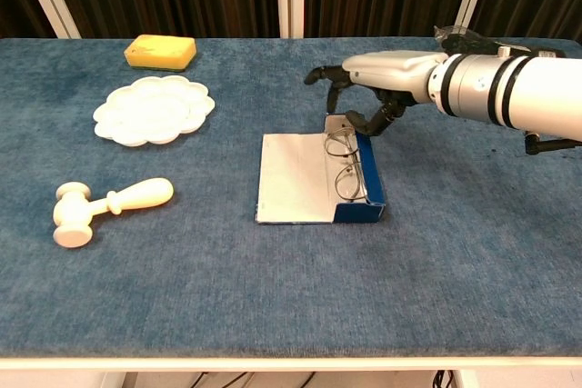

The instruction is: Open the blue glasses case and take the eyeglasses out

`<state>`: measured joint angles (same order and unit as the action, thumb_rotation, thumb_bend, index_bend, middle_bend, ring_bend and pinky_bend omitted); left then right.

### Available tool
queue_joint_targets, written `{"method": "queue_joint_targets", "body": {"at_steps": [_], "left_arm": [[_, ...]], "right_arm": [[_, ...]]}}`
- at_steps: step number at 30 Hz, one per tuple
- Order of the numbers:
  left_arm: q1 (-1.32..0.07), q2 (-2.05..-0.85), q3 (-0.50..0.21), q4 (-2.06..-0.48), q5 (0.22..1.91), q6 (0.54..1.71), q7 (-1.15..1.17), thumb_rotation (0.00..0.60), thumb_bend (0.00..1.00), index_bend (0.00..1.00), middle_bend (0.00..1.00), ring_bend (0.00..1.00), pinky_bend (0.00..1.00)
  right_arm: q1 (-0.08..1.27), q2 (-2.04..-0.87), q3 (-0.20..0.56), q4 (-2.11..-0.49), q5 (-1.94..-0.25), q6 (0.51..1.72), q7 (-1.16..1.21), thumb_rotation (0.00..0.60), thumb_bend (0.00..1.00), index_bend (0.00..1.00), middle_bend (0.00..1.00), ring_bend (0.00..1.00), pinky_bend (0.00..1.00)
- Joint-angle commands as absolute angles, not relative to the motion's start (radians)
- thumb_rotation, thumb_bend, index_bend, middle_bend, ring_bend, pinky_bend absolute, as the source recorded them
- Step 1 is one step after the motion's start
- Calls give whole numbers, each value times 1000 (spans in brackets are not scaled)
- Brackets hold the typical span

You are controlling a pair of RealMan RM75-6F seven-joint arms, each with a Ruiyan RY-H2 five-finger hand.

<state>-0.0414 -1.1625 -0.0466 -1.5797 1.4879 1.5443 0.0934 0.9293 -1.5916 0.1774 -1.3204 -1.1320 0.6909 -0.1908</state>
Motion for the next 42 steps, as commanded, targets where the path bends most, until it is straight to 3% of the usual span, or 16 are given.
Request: {"method": "queue_joint_targets", "body": {"at_steps": [1,6,11,21,34,42], "left_arm": [[-39,-1164,-45,-1578,1487,1545,91,600,37,146,65,0,0],[-41,-1169,-44,-1576,1494,1544,91,600,36,146,65,0,0],[-37,-1168,-42,-1578,1499,1554,92,600,37,146,65,0,0],[-27,-1171,-39,-1573,1501,1565,82,600,37,146,65,0,0],[-28,-1167,-41,-1575,1504,1563,83,600,36,146,65,0,0],[-26,-1169,-41,-1572,1501,1562,80,600,36,147,65,0,0]], "right_arm": [[912,-1592,158,-1397,-1221,775,-209,600,506,0,199,0,0],[879,-1581,78,-1486,-1354,835,-220,600,186,0,138,0,0],[849,-1612,32,-1493,-1401,876,-265,600,51,0,45,0,0],[825,-1662,31,-1456,-1422,905,-265,600,36,0,22,0,0],[840,-1745,91,-1355,-1384,887,-246,600,37,0,22,0,0],[821,-1723,81,-1351,-1360,886,-291,600,144,0,27,0,0]]}}
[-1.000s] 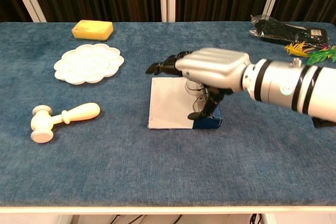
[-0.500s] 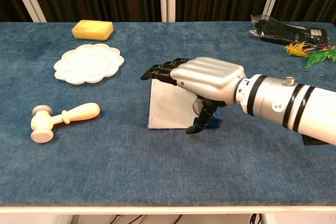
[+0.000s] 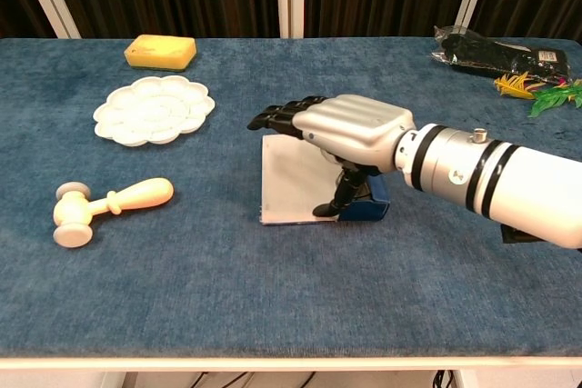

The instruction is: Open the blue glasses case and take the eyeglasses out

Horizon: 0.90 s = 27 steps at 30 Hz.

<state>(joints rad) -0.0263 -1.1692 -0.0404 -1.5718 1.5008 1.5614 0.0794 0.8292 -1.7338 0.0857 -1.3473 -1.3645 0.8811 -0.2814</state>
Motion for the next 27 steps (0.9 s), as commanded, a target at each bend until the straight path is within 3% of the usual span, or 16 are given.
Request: {"method": "queue_joint_targets", "body": {"at_steps": [1,9,20,27], "left_arm": [[-26,-1169,-41,-1572,1502,1563,80,600,36,147,65,0,0],[-26,-1170,-40,-1574,1505,1563,84,600,37,146,65,0,0],[-34,-1165,-44,-1587,1502,1553,98,600,36,146,65,0,0],[-32,-1161,-44,-1591,1497,1550,98,600,37,147,65,0,0]], "right_arm": [[816,-1715,78,-1355,-1358,889,-296,600,146,0,27,0,0],[764,-1620,69,-1356,-1307,908,-323,600,147,0,27,0,0],[823,-1616,188,-1210,-1210,829,-242,600,148,0,42,0,0],[806,-1538,160,-1339,-1258,843,-221,600,150,0,86,0,0]]}}
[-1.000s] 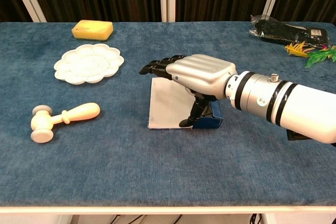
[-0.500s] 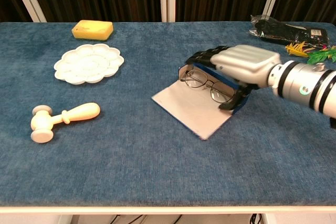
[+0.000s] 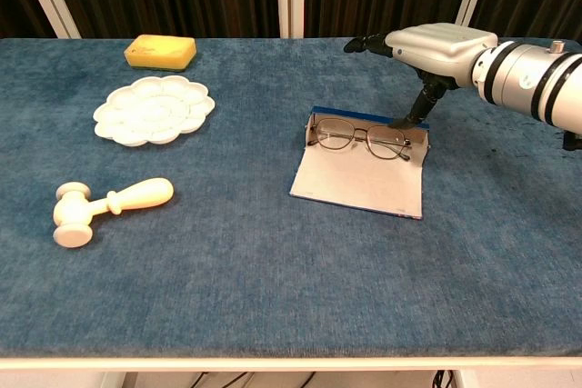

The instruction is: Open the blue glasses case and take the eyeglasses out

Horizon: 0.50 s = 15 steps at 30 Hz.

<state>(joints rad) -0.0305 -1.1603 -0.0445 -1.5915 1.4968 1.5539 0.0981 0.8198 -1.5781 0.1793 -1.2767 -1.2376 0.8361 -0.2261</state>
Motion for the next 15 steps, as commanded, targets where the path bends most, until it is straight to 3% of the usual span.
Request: {"method": "queue_joint_targets", "body": {"at_steps": [1,6,15], "left_arm": [[-34,-1162,-44,-1590,1498,1548,98,600,37,146,66,0,0],[-38,-1167,-43,-1585,1503,1545,96,600,37,146,65,0,0],[-32,-1166,-44,-1584,1495,1549,93,600,36,146,65,0,0]], "right_arm": [[802,-1530,155,-1351,-1256,841,-226,600,150,0,88,0,0],[806,-1527,152,-1347,-1201,817,-279,600,152,0,99,0,0],[888,-1609,198,-1185,-1100,725,-322,600,176,0,119,0,0]]}}
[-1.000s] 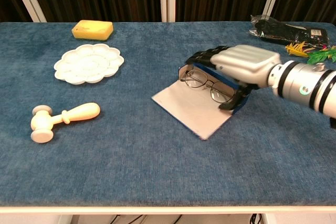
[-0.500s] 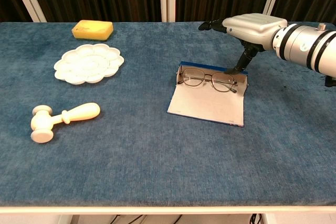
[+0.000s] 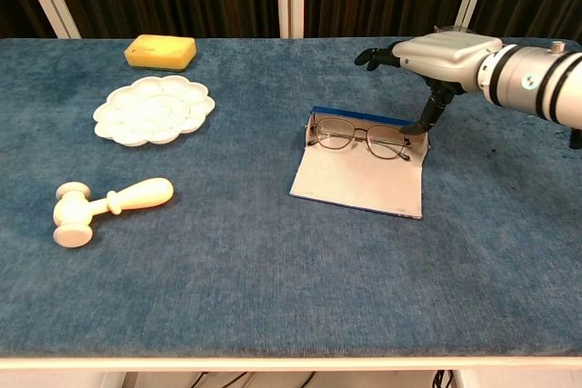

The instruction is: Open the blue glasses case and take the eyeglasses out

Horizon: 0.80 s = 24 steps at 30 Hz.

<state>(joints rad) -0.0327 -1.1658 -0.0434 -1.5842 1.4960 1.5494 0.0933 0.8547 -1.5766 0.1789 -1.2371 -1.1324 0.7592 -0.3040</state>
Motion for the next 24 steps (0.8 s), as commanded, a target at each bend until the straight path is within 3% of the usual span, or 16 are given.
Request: {"method": "queue_joint_targets", "body": {"at_steps": [1,9,16,24], "left_arm": [[-32,-1165,-44,-1584,1494,1548,93,600,36,146,65,0,0],[-34,-1163,-46,-1585,1484,1539,95,600,37,147,66,0,0],[-34,-1161,-47,-1583,1475,1535,90,600,37,146,66,0,0],[-38,-1164,-47,-1579,1480,1533,88,600,37,147,65,0,0]], "right_arm": [[899,-1617,204,-1168,-1090,716,-327,600,176,0,122,0,0],[1003,-1690,249,-1040,-1014,643,-381,600,212,0,173,0,0],[1021,-1619,248,-1160,-988,571,-346,600,249,1,254,0,0],[1044,-1615,224,-1161,-948,566,-349,600,341,178,287,0,0]]}}
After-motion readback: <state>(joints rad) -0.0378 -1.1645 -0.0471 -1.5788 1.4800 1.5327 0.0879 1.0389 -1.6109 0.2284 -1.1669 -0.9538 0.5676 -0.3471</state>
